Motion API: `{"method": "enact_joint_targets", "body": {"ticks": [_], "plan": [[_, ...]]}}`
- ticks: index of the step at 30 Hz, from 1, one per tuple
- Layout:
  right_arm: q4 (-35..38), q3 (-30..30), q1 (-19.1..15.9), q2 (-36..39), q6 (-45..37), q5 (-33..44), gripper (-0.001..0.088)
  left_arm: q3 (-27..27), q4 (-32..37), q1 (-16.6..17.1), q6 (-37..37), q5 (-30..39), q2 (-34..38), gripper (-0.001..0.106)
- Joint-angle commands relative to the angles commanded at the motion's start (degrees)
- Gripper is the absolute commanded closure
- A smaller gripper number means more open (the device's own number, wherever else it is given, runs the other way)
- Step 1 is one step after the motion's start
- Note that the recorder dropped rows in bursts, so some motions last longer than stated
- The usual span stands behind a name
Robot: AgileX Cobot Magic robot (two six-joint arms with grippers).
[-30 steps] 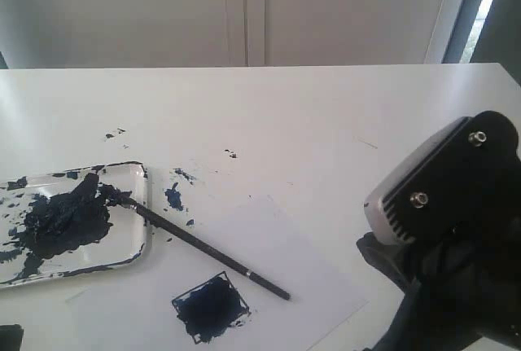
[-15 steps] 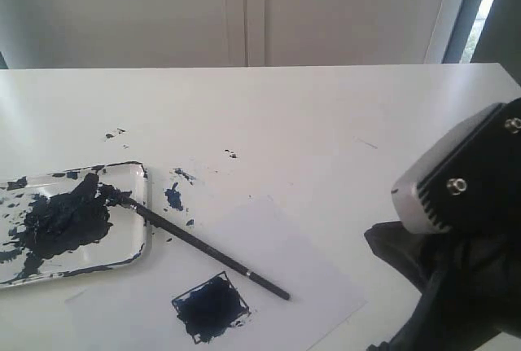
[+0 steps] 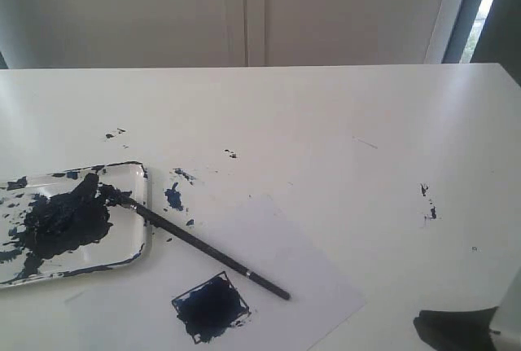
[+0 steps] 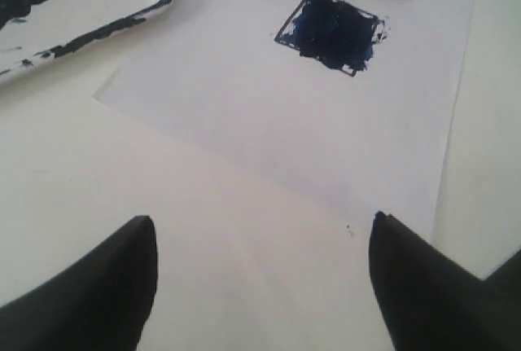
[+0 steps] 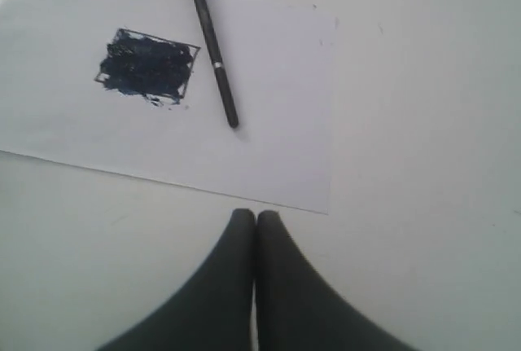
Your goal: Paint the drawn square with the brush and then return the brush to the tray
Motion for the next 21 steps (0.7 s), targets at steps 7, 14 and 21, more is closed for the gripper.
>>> {"method": "enact_joint_targets", "body": {"ticks": [7, 14, 21], "plan": [[0.12, 4.40, 0.00, -6.40, 0.00, -3.88, 0.0868, 1.34, 0.73, 0.00, 0.23, -6.19, -0.93, 0.030], [0.12, 10.61, 0.00, -14.99, 0.00, -9.90, 0.0868, 1.34, 0.70, 0.00, 0.23, -18.15, -0.93, 0.030], [1.46, 10.61, 0.00, -24.38, -0.75, -8.68, 0.0868, 1.34, 0.70, 0.00, 0.23, -18.63, -0.93, 0.030]]}}
